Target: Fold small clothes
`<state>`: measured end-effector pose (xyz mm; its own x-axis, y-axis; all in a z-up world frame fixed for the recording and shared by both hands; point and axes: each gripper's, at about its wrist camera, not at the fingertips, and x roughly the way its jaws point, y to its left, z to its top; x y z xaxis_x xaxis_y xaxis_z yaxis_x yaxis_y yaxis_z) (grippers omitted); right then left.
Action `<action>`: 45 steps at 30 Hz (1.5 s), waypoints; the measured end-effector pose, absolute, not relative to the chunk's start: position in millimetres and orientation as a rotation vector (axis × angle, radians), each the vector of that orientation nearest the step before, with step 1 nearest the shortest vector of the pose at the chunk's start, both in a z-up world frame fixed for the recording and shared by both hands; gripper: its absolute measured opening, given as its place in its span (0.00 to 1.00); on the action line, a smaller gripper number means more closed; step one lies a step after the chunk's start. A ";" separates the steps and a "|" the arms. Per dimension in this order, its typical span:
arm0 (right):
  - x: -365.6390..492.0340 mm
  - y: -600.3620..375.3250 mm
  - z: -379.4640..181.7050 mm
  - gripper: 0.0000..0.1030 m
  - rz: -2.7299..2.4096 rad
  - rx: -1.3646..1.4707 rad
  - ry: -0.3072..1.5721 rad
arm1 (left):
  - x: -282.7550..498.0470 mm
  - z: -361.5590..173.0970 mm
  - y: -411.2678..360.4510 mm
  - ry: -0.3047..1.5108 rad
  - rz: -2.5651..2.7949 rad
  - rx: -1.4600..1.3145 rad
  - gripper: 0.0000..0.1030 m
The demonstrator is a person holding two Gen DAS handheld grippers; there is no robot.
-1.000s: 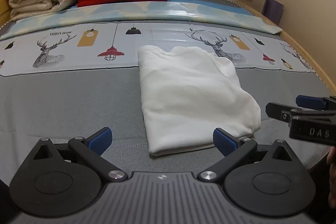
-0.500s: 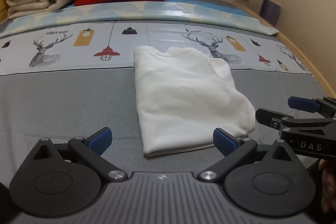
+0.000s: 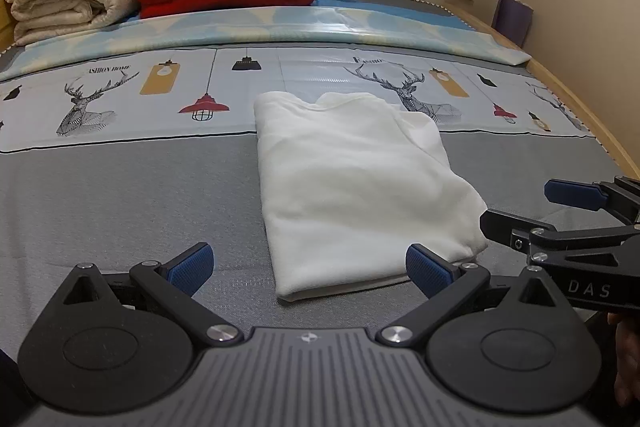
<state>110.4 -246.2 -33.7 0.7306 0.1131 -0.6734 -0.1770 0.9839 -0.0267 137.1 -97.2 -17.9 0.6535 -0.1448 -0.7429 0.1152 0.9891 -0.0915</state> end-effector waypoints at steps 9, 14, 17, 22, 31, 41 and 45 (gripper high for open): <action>110.4 -241.5 -34.7 0.82 0.160 -0.114 0.736 | 139.5 -19.1 -99.2 0.852 -0.140 -0.031 0.99; 112.0 -240.1 -36.9 0.82 0.151 -0.124 0.742 | 141.4 -22.5 -99.4 0.867 -0.135 -0.029 0.99; 113.1 -240.0 -37.9 0.82 0.146 -0.124 0.744 | 142.9 -24.3 -98.8 0.874 -0.133 -0.036 0.99; 111.3 -239.2 -37.7 0.82 0.149 -0.128 0.743 | 143.8 -25.6 -101.0 0.877 -0.134 -0.030 0.99; 112.4 -240.0 -37.9 0.82 0.151 -0.127 0.746 | 144.1 -26.2 -99.9 0.878 -0.131 -0.034 0.99; 112.3 -239.5 -37.8 0.82 0.151 -0.127 0.745 | 142.1 -24.6 -99.3 0.873 -0.137 -0.035 0.99; 112.2 -239.0 -37.6 0.82 0.152 -0.129 0.744 | 141.7 -24.3 -98.7 0.872 -0.138 -0.035 0.99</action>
<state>112.2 -239.0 -37.6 0.7256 0.0915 -0.6820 -0.1825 0.9812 -0.0625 141.7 -98.7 -24.3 0.6349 -0.1348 -0.7608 0.1058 0.9906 -0.0872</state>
